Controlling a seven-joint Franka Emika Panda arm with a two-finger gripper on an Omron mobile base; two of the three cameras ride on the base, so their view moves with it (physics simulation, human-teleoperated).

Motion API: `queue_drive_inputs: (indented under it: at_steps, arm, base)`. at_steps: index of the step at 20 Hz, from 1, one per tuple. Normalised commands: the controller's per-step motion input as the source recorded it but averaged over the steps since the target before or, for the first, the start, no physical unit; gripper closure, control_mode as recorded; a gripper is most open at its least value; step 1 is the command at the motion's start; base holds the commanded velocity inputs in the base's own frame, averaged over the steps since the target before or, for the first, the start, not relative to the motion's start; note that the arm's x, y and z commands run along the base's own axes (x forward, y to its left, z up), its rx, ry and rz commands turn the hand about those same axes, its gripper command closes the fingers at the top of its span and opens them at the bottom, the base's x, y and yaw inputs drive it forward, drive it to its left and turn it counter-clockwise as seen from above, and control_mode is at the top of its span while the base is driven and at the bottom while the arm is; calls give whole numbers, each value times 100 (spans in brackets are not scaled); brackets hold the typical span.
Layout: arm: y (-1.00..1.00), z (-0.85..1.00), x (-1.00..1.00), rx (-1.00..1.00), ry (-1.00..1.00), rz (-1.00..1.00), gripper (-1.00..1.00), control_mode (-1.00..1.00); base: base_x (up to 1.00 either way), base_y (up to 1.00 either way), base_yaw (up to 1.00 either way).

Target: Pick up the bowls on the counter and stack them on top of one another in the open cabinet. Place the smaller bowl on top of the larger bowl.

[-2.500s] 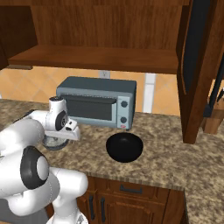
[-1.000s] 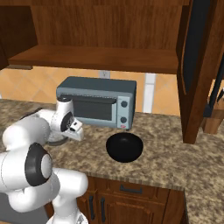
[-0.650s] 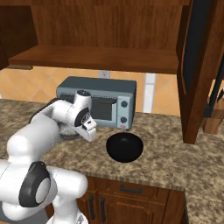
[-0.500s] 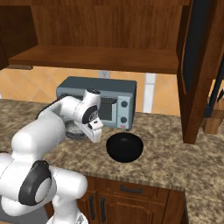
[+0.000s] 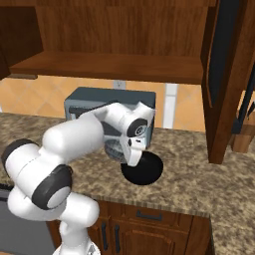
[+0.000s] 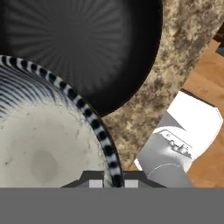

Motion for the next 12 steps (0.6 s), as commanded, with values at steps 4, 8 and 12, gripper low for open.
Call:
queue_drive_inputs:
  at_steps: [4,8,12]
  arm:
    - [-28,-39,23,-14,-9,-10,100,-100]
    - [-11,-37,8,-17,-20,0,100,-100]
    - [-47,-28,0,-17,-16,0,100,-100]
  base:
    - [0,0,0]
    - [0,0,0]
    - [0,0,0]
